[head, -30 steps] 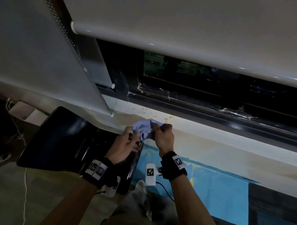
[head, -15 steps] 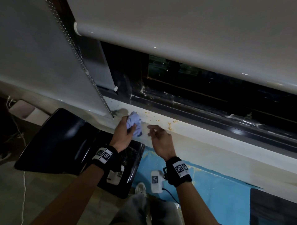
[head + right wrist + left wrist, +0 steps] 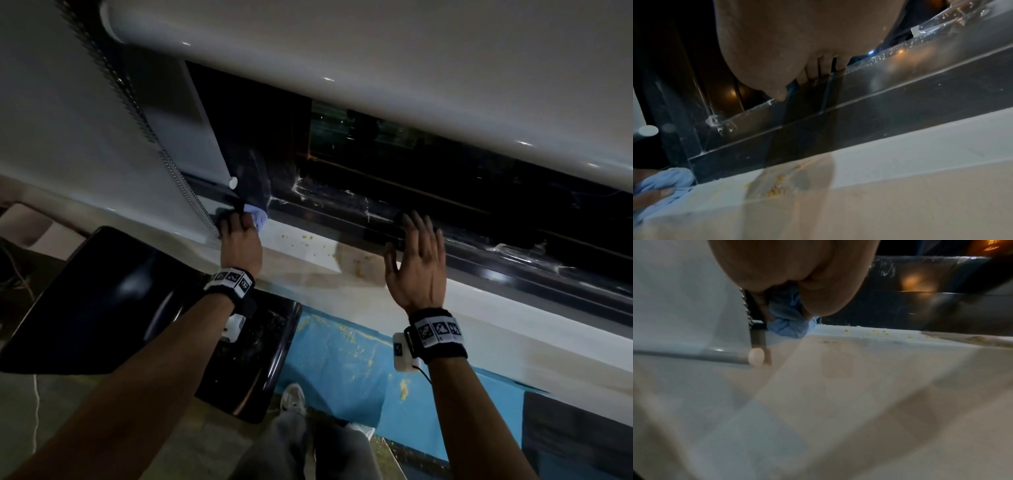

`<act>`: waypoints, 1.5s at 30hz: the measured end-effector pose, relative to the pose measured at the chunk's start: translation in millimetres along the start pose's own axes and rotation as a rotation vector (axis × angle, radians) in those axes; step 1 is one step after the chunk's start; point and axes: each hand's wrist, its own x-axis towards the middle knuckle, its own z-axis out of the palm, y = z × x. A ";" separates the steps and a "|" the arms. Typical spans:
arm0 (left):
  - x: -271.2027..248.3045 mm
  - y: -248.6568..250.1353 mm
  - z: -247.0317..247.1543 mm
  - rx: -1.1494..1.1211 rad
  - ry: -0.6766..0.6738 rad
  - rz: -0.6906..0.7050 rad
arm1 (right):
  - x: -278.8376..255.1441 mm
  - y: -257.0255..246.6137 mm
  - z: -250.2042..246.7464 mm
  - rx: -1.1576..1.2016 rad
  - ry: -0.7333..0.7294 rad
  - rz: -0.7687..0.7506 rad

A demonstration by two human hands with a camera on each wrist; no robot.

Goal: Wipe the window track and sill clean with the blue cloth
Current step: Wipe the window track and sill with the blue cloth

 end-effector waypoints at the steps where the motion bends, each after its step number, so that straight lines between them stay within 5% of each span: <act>1: -4.3 5.8 3.4 -0.037 0.015 0.033 | -1.1 0.4 2.4 -0.007 -0.002 -0.002; 6: -16.6 16.6 16.8 -0.178 -0.028 0.200 | -2.2 0.3 5.8 0.012 0.024 -0.008; 11: -9.9 28.1 14.2 -0.229 -0.004 0.016 | -1.4 12.1 -0.8 -0.024 0.013 -0.049; 17: -29.6 57.7 22.5 -0.175 -0.010 0.308 | -0.5 10.1 0.5 -0.057 0.000 -0.049; 21: -6.9 30.2 20.0 -0.109 -0.047 0.209 | -0.2 18.6 -7.0 -0.078 -0.020 -0.099; 25: -21.6 66.9 23.0 -0.167 0.026 0.084 | 0.8 16.1 -6.7 -0.082 -0.013 -0.080; 30: -53.5 111.4 26.6 -0.162 -0.031 0.341 | 1.7 12.9 -5.8 -0.109 -0.031 -0.100; 34: -36.5 85.3 14.6 -0.106 -0.023 0.344 | 5.5 51.4 -31.3 -0.124 0.083 -0.110; 37: -29.7 71.2 10.9 -0.081 -0.009 0.243 | 15.6 111.7 -64.0 -0.244 0.181 0.108; 39: -34.0 85.6 12.4 -0.110 0.007 0.205 | 25.1 145.9 -77.1 -0.297 0.124 0.215; 45: -64.3 164.2 31.0 -0.230 -0.029 0.306 | 32.7 174.2 -63.6 -0.330 0.125 0.120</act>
